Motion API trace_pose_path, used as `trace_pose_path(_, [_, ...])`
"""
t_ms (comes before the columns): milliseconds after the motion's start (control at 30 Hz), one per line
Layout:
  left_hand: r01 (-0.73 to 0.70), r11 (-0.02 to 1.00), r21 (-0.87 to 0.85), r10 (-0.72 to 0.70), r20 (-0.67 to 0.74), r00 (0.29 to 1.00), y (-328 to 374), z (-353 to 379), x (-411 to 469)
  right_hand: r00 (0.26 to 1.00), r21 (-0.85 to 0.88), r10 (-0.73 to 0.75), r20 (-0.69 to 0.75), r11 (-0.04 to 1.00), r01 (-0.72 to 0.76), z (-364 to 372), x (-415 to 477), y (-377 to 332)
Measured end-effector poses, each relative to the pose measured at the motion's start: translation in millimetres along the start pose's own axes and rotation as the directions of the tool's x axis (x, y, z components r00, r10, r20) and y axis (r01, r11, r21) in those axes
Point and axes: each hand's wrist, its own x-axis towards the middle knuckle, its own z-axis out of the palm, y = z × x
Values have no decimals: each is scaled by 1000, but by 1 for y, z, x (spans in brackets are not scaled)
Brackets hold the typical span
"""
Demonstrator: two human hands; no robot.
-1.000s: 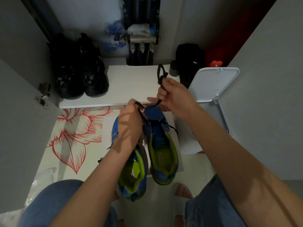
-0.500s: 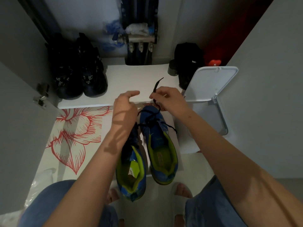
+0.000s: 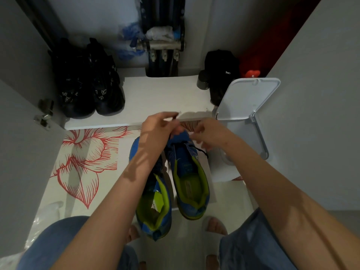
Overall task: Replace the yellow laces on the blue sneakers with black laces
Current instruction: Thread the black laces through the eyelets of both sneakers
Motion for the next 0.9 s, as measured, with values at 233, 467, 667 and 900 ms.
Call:
trace_pose_path(233, [-43,875,483,-10,107,994,-32,15,1,991,-219,59,118,975,-32,28,-1,5])
trace_pose_path(467, [-28,804,594,-56,123,991,-58,27,-5,978,-20,151,141,988,-150,16,14,23])
trace_pose_path(667, [-46,735,677,-40,111,993,-64,35,-5,970,132,144,195,976,-172,11,11,29])
trace_pose_path(900, [-45,764,643,-23,96,995,-64,37,-6,971,116,143,193,979,-167,11,13,28])
